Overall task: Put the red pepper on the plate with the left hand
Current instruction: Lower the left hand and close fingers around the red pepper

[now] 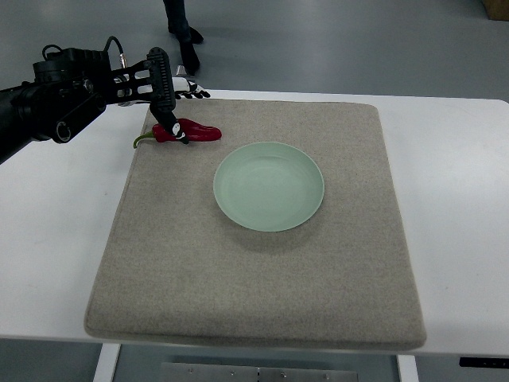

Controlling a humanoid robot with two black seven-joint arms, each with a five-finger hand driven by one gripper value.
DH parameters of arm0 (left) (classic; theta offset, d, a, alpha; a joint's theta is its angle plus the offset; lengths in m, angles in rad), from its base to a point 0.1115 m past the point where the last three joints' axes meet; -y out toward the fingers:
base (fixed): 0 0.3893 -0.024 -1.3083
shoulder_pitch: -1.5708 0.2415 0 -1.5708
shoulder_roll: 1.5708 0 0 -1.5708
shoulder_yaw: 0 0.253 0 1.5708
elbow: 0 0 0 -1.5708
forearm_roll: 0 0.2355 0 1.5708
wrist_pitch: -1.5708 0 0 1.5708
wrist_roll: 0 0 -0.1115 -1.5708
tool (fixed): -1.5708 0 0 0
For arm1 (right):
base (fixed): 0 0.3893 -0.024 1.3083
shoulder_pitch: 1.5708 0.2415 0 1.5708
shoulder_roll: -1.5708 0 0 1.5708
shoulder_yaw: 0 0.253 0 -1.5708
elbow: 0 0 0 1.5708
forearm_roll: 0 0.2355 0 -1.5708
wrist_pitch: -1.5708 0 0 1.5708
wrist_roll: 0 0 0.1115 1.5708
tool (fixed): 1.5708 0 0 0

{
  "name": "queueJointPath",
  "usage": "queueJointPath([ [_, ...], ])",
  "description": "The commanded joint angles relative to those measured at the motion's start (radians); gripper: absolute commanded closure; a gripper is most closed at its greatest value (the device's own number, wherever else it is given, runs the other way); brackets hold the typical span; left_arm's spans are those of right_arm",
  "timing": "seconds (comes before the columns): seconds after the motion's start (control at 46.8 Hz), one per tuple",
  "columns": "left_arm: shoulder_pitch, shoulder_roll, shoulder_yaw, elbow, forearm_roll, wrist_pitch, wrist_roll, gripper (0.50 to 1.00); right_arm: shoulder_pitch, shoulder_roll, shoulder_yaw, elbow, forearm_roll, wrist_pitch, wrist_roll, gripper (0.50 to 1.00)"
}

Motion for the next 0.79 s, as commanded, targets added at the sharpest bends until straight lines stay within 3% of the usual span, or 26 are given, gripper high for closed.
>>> queueJointPath([
  [0.0, 0.0, 0.002, 0.025, 0.002, 0.001, 0.0, -0.011, 0.514, 0.0, 0.0, -0.001, 0.0, 0.0, 0.0, 0.0, 0.568],
  [0.32, -0.002, -0.003, 0.037, 0.007, 0.004, 0.008, -0.011, 0.525, 0.0, 0.0, 0.001, 0.0, 0.0, 0.0, 0.0, 0.568],
  [0.769, 0.021, -0.023, 0.039, 0.011, 0.004, 0.011, -0.011, 0.606, 0.0, 0.0, 0.001, 0.0, 0.0, 0.0, 0.0, 0.568],
])
